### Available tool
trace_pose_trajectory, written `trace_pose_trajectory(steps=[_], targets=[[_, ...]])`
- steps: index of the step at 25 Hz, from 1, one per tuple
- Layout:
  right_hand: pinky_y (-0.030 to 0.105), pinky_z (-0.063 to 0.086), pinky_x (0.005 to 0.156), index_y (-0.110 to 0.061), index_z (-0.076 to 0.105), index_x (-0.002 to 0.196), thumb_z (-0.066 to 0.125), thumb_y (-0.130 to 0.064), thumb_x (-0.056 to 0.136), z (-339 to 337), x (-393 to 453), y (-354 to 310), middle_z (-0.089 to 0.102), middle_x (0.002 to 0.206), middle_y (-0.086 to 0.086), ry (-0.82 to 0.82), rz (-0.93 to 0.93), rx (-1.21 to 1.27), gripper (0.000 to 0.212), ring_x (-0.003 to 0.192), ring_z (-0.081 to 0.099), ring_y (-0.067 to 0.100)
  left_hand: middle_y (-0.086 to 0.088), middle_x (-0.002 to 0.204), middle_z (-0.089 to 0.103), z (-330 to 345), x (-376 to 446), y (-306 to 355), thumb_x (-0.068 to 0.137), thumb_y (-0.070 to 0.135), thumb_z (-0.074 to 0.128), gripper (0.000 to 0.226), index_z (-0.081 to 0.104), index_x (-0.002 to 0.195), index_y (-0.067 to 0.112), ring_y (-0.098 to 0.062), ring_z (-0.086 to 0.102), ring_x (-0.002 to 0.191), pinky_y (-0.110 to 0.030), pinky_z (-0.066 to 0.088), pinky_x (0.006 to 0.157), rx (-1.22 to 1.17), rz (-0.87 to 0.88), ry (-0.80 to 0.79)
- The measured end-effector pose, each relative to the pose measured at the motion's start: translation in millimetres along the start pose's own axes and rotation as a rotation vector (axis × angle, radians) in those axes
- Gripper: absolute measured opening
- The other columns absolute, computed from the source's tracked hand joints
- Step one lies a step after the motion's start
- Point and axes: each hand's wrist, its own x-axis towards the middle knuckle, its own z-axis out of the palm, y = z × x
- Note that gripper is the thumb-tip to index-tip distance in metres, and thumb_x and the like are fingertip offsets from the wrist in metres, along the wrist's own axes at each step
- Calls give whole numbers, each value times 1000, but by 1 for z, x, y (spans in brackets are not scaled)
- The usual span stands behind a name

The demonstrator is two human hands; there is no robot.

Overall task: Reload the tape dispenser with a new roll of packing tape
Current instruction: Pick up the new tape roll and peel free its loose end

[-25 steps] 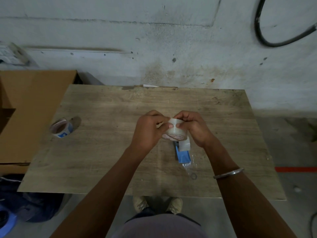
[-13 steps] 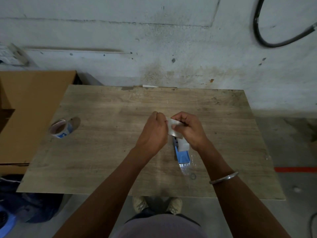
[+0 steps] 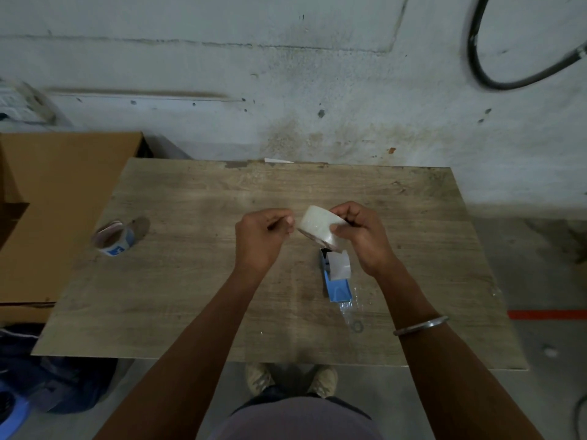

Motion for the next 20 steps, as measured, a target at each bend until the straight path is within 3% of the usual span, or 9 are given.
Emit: trace_pose_trajectory(steps=[3, 5, 8, 10, 12, 14, 17, 20], targets=[[30, 48, 59, -2, 66, 92, 65, 5, 78, 0, 0, 0, 67, 79, 0, 2, -1, -13, 16, 69, 61, 13, 2, 75, 72, -1, -2, 8, 92, 9, 64, 13, 73, 90, 17, -14, 70, 69, -33, 59, 70, 23, 5, -36], [26, 48, 61, 1, 66, 93, 64, 9, 79, 4, 1, -1, 67, 79, 0, 3, -7, -15, 17, 70, 61, 10, 7, 68, 61, 3, -3, 14, 98, 14, 51, 20, 63, 83, 18, -11, 58, 61, -28, 49, 60, 142, 11, -67], [20, 49, 62, 4, 65, 95, 63, 11, 79, 9, 2, -4, 68, 83, 5, 2, -17, -6, 18, 71, 63, 8, 4, 59, 46, 9, -5, 16, 101, 17, 41, 36, 45, 66, 19, -12, 44, 55, -40, 44, 55, 170, -5, -90], [19, 50, 63, 5, 65, 95, 63, 12, 79, 10, 3, -6, 68, 85, 7, 4, -21, -3, 18, 72, 63, 8, 5, 54, 46, 10, -6, 12, 101, 20, 45, 39, 47, 62, 16, -14, 46, 51, -45, 49, 55, 118, 11, -59], [19, 49, 62, 3, 65, 94, 63, 12, 79, 10, 3, -6, 68, 85, 8, 9, -20, -5, 18, 71, 63, 7, 6, 54, 57, 8, -7, 10, 98, 21, 54, 31, 66, 70, 13, -11, 56, 50, -38, 54, 55, 65, 47, -8], [19, 49, 61, 0, 66, 93, 63, 11, 79, 8, 3, -6, 68, 84, 6, 12, -15, 4, 18, 70, 63, 7, 2, 69, 72, 5, -4, 9, 92, 15, 65, 12, 76, 88, 14, -11, 70, 66, -33, 59, 67, -47, 41, 44], [20, 49, 61, -8, 67, 89, 66, 0, 75, 7, 4, -6, 68, 82, 3, 12, -3, 29, 17, 71, 63, 9, -8, 92, 76, 2, 0, 12, 85, 3, 72, 17, 75, 101, 6, -20, 74, 87, -37, 59, 82, -255, -79, 50], [23, 48, 62, -10, 67, 87, 66, -8, 68, 8, 5, -5, 68, 81, 3, 24, 2, 34, 19, 72, 62, 11, -12, 92, 75, 1, 4, 20, 87, -2, 67, 16, 72, 101, 3, -23, 74, 86, -36, 59, 82, -320, -161, -6]])
